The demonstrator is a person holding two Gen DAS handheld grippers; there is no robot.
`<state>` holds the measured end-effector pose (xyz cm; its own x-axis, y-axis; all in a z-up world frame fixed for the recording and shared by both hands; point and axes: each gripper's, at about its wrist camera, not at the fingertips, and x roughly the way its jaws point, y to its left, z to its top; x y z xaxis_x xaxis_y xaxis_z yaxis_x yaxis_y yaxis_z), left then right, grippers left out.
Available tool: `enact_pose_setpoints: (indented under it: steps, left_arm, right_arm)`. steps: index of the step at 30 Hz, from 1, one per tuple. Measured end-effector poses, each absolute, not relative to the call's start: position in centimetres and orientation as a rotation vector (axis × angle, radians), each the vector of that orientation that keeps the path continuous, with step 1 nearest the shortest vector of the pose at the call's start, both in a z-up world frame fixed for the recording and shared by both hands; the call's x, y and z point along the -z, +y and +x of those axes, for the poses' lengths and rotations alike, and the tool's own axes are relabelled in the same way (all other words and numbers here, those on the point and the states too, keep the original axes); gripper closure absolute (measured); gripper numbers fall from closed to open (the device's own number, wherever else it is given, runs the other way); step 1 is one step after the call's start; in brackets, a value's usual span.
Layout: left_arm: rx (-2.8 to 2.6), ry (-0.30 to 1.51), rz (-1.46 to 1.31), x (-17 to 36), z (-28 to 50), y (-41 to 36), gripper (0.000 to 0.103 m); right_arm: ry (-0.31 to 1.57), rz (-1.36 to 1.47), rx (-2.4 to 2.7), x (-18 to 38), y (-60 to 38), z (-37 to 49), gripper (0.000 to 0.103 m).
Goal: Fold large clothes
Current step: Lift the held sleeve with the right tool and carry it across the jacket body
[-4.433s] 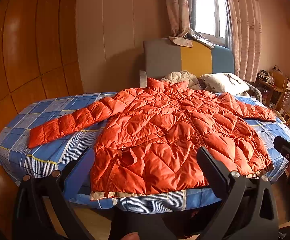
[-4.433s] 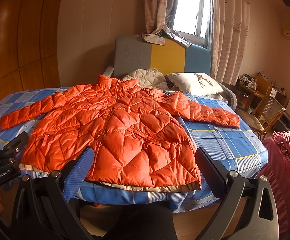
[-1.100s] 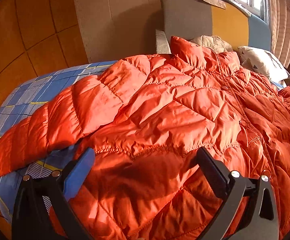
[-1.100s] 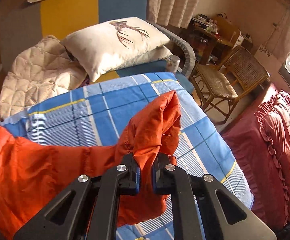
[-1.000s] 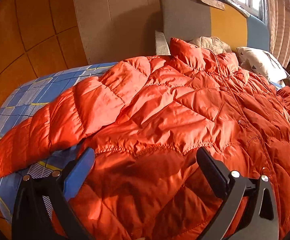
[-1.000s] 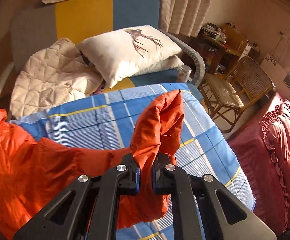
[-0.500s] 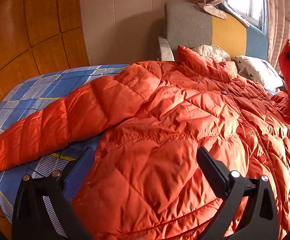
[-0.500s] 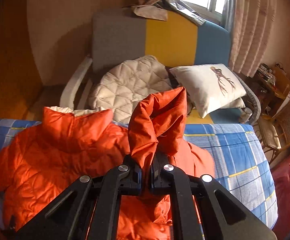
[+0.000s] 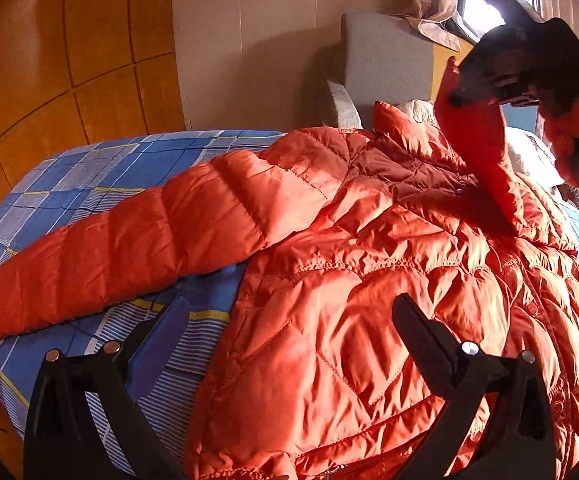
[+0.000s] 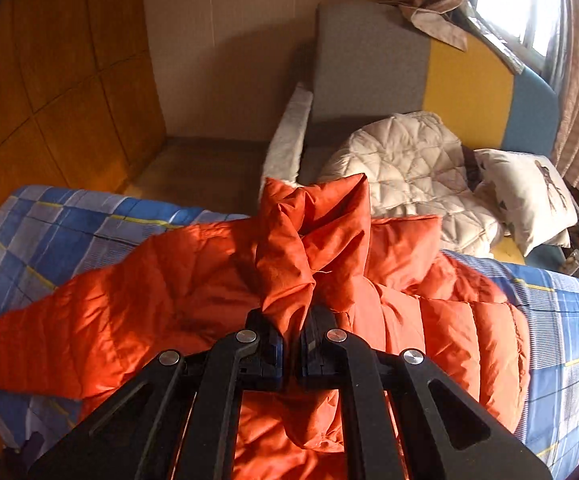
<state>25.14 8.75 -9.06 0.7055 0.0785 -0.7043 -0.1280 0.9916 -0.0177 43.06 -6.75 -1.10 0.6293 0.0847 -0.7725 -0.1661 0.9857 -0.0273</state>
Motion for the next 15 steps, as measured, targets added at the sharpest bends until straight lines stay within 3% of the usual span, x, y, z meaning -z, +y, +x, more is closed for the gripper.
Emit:
enact_pose_setpoints:
  steps: [14,15]
  left_arm:
    - [-0.124,0.782,-0.104,9.7,26.3,10.2,0.002]
    - [-0.127,0.782,-0.102,9.8,26.3,10.3,0.002]
  right_arm:
    - [1.002,-0.105,-0.198,8.3,-0.7,44.6,0.097]
    - [1.000,-0.100,-0.203,8.4,-0.7,44.7,0.090]
